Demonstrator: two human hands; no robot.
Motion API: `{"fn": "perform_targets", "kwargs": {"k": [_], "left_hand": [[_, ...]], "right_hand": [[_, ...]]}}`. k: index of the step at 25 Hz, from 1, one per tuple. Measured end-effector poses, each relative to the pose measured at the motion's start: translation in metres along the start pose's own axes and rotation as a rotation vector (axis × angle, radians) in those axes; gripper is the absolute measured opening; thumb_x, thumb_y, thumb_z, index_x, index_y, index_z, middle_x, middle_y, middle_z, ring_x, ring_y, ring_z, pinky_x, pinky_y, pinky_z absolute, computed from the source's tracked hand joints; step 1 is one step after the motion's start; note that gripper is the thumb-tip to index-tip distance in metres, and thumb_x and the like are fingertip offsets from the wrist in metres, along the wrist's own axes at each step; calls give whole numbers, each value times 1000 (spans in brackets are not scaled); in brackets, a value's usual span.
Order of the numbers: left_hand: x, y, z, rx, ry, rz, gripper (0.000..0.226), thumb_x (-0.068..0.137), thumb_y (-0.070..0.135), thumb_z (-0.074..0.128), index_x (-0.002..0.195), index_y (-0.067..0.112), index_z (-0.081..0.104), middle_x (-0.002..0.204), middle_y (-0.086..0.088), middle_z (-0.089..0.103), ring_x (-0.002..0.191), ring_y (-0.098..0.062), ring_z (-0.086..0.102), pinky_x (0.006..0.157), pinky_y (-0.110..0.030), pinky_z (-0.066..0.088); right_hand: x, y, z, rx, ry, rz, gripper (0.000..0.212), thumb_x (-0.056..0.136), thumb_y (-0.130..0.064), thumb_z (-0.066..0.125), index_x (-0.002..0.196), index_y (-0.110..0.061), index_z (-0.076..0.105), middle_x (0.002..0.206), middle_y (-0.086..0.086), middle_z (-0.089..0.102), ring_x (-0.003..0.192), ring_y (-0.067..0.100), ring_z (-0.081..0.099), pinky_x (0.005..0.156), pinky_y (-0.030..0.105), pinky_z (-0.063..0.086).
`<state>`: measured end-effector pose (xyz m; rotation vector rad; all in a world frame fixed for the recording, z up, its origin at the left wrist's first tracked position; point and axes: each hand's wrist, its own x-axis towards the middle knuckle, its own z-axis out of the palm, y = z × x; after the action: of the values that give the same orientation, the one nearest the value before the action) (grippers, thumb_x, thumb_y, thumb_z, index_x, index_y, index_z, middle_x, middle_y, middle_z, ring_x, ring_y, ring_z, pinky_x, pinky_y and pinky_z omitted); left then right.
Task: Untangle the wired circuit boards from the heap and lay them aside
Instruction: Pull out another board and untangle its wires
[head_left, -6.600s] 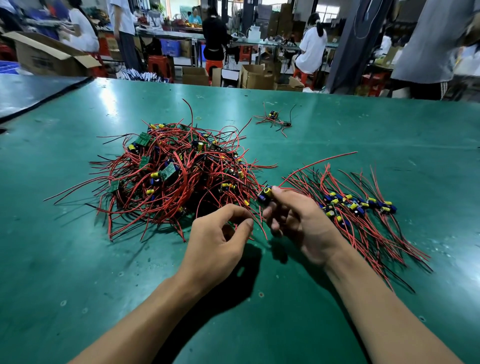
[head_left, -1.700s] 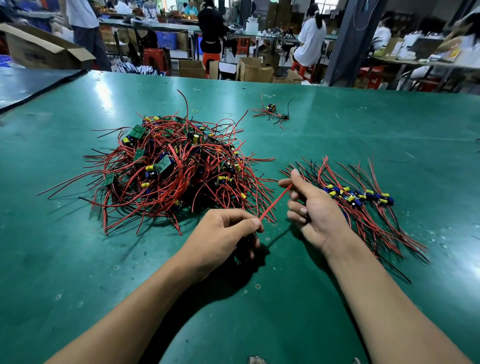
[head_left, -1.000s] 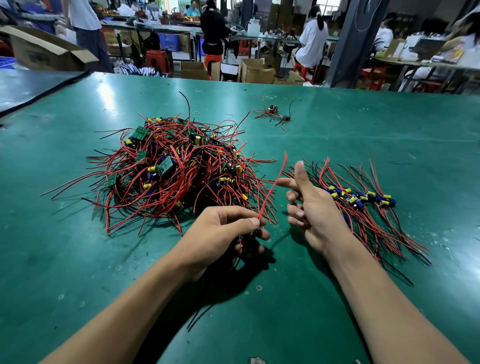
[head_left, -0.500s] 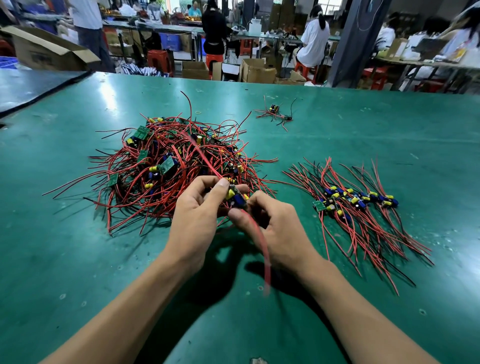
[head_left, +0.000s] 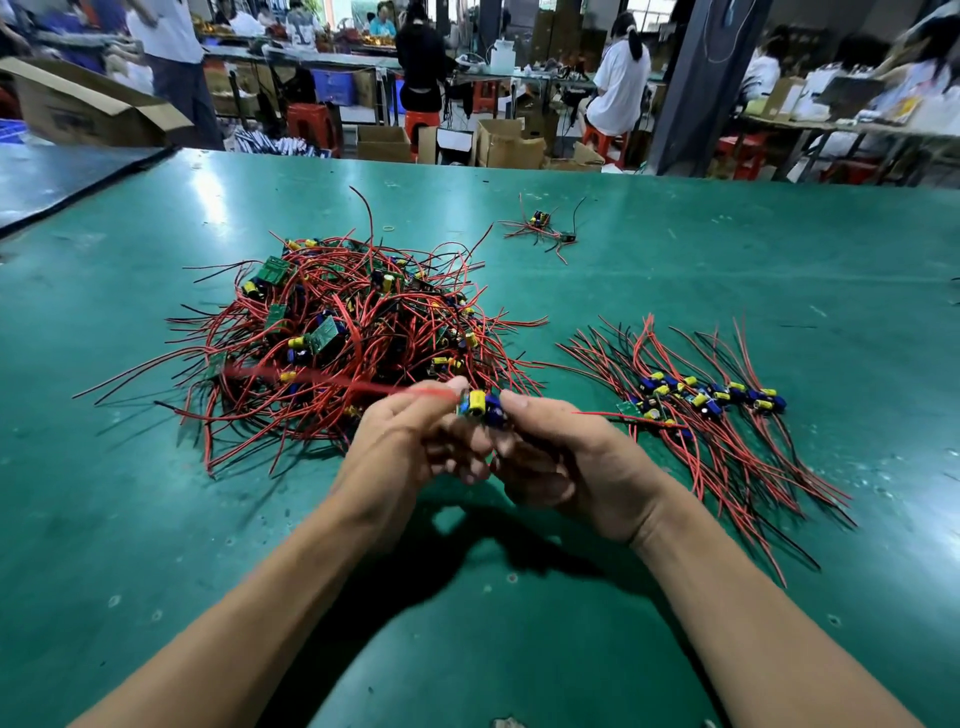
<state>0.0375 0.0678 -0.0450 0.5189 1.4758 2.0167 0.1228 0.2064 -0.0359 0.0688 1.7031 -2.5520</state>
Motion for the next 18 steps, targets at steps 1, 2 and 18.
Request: {"fn": "perform_targets", "kwargs": {"k": [1, 2, 18], "left_hand": [[0, 3, 0, -38, -48, -121, 33, 79, 41, 61, 71, 11, 72, 63, -11, 66, 47, -20, 59, 49, -26, 48], [0, 4, 0, -50, -110, -196, 37, 77, 45, 61, 68, 12, 74, 65, -11, 67, 48, -19, 60, 48, -25, 50], [-1, -11, -3, -29, -96, -156, 34, 62, 12, 80, 88, 9, 58, 83, -14, 73, 69, -27, 73, 65, -29, 58]], "right_hand": [[-1, -1, -1, -15, 6, 51, 32, 87, -41, 61, 66, -17, 60, 48, -7, 33, 38, 5, 21, 38, 17, 14], [-2, -2, -3, -31, 16, 93, 34, 84, -44, 64, 63, -17, 59, 48, -6, 31, 38, 6, 18, 39, 19, 12], [8, 2, -28, -200, 307, -54, 26, 88, -38, 66, 80, -16, 78, 64, -3, 56, 43, 5, 38, 39, 14, 28]]}}
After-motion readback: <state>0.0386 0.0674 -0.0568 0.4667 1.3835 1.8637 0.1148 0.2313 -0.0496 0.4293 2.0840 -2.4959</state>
